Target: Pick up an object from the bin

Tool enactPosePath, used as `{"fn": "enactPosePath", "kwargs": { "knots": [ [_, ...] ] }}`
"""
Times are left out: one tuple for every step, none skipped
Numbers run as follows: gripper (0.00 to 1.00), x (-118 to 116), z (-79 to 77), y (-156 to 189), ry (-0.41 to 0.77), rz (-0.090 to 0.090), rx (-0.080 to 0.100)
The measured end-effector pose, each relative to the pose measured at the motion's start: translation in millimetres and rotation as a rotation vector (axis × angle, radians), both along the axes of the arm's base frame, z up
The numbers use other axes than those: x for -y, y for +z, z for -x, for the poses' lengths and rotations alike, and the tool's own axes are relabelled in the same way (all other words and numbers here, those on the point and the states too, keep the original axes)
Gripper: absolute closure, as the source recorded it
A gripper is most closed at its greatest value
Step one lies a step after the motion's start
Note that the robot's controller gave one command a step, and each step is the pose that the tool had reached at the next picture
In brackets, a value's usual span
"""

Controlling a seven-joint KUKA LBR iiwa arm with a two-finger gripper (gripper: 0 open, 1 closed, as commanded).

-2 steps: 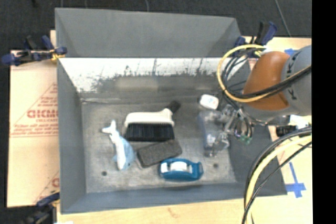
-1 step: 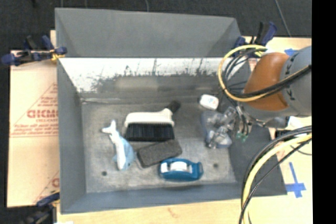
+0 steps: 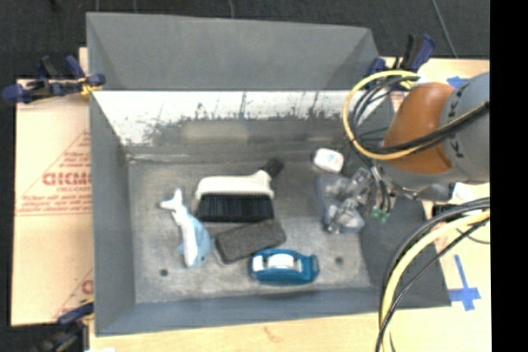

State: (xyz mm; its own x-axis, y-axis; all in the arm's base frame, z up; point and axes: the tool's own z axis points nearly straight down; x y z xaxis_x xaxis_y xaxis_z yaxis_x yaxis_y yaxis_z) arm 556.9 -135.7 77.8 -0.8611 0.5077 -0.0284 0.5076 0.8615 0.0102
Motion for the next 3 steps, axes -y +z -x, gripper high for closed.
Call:
{"fn": "enactPosePath", "kwargs": {
  "knots": [
    [1.00, 0, 1.0, 4, 0.001, -0.001, -0.006],
    [1.00, 0, 3.7, 17, 0.002, -0.004, -0.021],
    [1.00, 0, 4.3, 27, 0.001, -0.004, -0.023]
  ]
}}
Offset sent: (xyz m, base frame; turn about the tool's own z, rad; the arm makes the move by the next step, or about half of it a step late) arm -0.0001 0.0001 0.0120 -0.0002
